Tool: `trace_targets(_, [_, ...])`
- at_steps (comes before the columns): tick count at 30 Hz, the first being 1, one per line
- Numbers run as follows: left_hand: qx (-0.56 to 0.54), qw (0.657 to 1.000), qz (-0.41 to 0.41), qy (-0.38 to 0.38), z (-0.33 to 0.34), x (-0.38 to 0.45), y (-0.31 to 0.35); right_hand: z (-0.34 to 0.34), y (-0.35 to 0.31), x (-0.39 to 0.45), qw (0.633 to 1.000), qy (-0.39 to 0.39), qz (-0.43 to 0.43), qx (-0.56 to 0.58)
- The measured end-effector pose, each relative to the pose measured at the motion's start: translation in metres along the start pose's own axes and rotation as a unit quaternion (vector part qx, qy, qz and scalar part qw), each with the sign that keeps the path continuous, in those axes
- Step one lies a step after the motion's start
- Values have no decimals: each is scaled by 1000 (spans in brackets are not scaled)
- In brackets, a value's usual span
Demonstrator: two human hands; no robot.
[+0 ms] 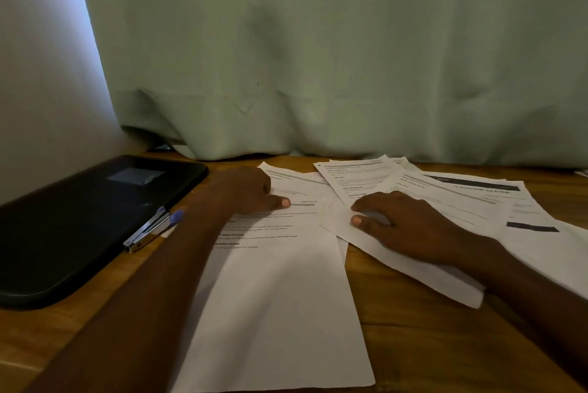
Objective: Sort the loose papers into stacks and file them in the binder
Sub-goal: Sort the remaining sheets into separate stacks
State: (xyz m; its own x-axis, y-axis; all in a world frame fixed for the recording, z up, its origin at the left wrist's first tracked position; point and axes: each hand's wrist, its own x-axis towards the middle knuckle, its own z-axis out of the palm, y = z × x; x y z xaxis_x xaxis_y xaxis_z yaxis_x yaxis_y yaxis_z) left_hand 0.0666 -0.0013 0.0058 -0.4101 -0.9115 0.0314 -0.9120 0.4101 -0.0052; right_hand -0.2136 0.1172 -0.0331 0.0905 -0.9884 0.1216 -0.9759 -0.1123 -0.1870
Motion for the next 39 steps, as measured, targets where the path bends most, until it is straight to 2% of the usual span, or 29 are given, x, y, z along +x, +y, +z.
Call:
trace_targets(4, [28,999,6,-20,2,-1,3,1,0,6,1000,18,5,-4])
trace_targets(9, [39,998,-35,-46,3,-5,15,6,-7,19,998,-11,-55,-24])
trace_targets(17, [68,992,-63,-82,4,-7,27,8,-3,19,1000,5,9,18])
trace_targets(22, [25,992,-80,-94,7,-6,28,10,-6,22,999,20,32,20])
trace_targets(27, [4,997,39,-73,8,-1,31,11,0,25,999,22,46,9])
trace_targets(29, [8,995,24,-98,7,0,29,11,4,25,998,29,59,9])
trace_targets(31, [58,993,-10,-101,5,-1,23,13,10,26,997,31,78,0])
trace_targets(33, [98,992,-30,-78,1,-3,20,13,15,28,995,37,93,-9])
trace_targets(35, [86,995,-21,-40,1,-4,21,11,18,29,993,43,106,-3])
trace_targets(37, [52,997,49,1,9,-2,32,9,22,28,993,49,105,7])
trace_targets(39, [-20,991,135,2,18,-1,51,8,23,24,995,38,91,10])
